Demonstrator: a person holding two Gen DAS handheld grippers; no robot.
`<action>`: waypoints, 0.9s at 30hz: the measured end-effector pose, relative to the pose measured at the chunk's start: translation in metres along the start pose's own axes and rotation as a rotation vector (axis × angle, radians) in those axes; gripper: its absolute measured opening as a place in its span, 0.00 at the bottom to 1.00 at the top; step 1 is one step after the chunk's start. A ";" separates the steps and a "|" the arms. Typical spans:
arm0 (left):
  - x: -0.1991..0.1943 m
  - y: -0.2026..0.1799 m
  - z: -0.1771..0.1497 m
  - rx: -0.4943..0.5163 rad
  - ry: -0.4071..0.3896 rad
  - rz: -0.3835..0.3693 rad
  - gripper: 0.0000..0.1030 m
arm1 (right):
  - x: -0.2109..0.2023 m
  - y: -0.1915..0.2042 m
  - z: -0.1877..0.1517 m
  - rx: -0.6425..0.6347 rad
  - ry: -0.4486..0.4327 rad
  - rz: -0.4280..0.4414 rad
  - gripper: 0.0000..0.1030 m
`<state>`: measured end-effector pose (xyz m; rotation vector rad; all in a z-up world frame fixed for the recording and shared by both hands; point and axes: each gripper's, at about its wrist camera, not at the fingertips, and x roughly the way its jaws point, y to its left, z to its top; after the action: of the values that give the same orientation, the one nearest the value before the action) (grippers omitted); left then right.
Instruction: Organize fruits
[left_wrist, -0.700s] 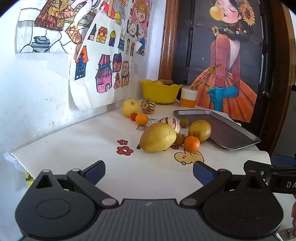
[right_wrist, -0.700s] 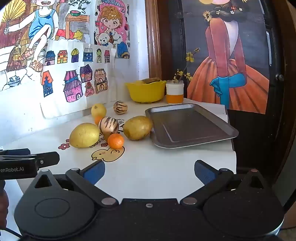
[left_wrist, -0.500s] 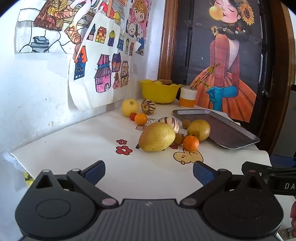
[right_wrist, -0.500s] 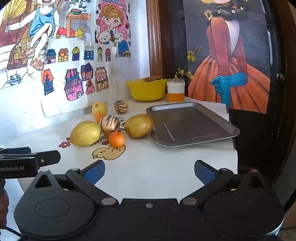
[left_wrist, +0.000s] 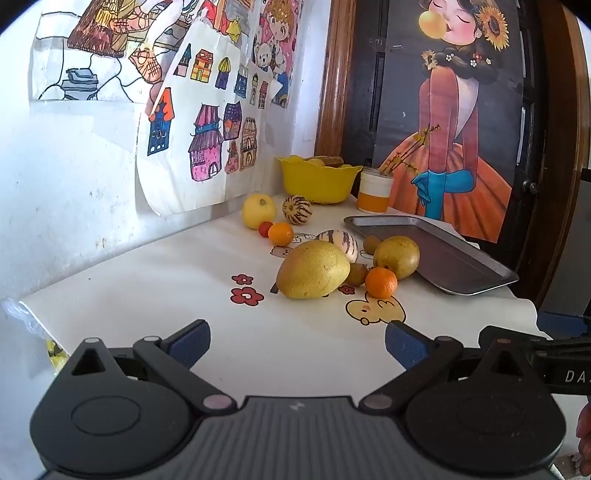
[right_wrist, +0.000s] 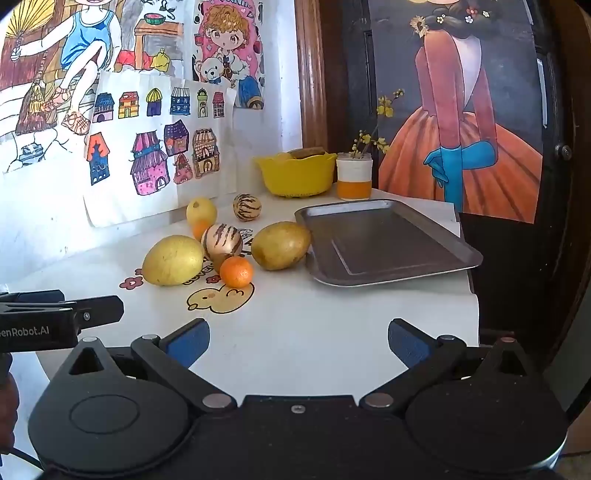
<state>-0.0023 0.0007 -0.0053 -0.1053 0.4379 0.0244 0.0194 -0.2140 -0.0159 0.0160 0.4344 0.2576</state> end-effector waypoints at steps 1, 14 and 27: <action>0.000 0.000 -0.001 0.000 0.000 0.000 1.00 | 0.000 0.000 0.000 0.000 0.000 0.000 1.00; -0.001 -0.002 0.000 -0.010 0.008 0.000 1.00 | 0.001 0.004 -0.003 -0.002 0.005 0.001 0.99; -0.002 -0.003 -0.001 -0.012 0.010 0.001 1.00 | -0.002 0.007 -0.007 -0.001 0.008 0.003 0.99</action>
<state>-0.0043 -0.0021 -0.0051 -0.1175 0.4483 0.0274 0.0127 -0.2076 -0.0207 0.0149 0.4421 0.2611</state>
